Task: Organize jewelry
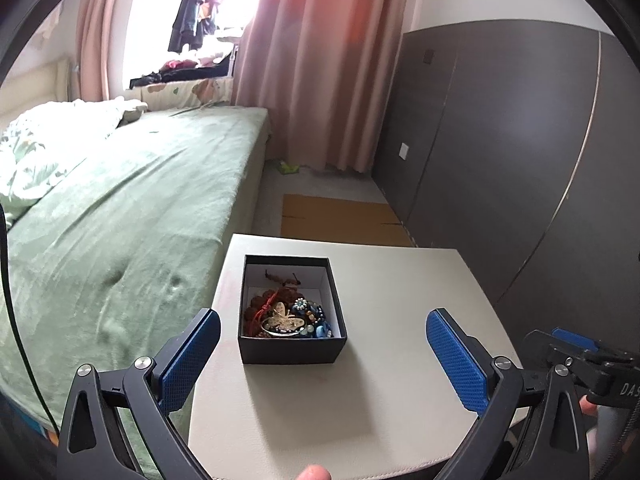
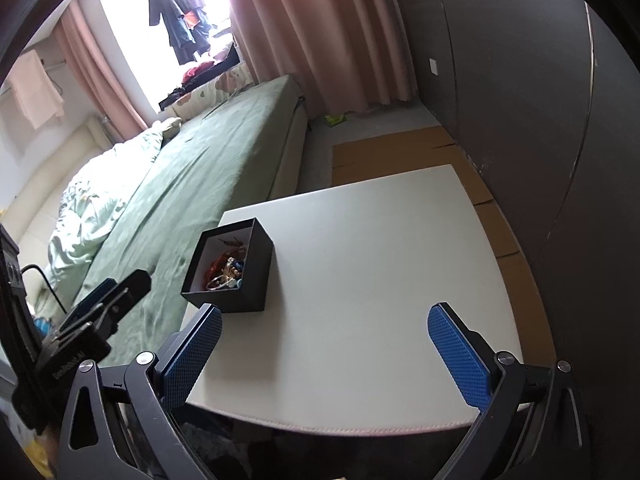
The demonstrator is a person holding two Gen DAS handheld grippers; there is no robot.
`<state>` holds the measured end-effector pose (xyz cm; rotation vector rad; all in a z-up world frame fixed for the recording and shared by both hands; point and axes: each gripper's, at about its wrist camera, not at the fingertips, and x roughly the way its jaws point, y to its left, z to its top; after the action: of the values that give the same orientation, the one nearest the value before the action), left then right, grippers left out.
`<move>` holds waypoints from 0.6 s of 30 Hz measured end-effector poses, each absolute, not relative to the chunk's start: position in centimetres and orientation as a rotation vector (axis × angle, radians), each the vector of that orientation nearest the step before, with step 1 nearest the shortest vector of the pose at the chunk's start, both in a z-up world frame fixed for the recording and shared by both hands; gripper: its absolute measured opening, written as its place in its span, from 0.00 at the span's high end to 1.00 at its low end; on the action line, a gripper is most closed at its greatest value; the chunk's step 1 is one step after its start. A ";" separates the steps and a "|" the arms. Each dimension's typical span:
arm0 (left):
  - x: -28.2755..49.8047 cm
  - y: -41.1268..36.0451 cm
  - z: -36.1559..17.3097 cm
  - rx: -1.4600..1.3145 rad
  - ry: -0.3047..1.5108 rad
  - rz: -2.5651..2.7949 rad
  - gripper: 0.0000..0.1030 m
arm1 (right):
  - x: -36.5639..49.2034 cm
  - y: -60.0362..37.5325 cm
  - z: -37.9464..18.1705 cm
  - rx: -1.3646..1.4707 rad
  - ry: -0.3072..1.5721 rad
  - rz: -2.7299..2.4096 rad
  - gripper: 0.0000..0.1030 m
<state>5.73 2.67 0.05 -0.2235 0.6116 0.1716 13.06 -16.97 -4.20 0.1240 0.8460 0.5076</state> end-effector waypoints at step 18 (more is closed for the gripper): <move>5.7 2.1 -0.1 -0.193 0.594 0.186 0.01 | 12.4 -17.2 -3.9 0.119 0.826 0.466 0.00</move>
<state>5.71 2.10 -0.14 -0.1931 0.5944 0.1855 12.39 -17.24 -3.93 0.1190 0.8258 0.4664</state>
